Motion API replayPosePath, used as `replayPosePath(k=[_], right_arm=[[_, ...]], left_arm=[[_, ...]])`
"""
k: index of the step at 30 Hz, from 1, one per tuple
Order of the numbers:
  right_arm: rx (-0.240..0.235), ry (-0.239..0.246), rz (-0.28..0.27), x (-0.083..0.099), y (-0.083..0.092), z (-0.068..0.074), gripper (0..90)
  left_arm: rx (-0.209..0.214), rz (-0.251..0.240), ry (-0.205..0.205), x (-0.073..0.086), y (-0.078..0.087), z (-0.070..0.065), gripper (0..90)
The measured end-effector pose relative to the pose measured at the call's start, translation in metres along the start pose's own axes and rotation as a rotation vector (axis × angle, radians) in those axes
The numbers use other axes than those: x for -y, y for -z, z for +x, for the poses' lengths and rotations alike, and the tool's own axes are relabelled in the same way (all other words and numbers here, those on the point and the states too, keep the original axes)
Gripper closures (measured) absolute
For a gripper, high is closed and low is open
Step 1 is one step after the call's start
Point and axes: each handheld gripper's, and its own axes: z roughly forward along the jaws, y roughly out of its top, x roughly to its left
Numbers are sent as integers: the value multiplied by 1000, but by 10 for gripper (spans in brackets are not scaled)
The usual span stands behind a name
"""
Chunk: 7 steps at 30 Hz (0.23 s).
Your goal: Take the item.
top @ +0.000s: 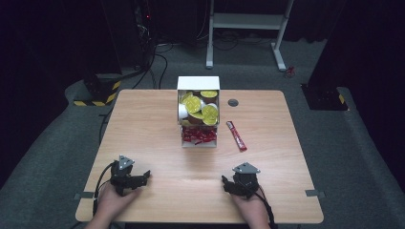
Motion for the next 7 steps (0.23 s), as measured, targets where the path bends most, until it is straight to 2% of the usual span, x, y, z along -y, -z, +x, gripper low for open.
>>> replayPosePath(k=[7], right_arm=[[-10,0,2,0,0,0,241]], left_arm=[[0,0,-2,0,0,0,82]])
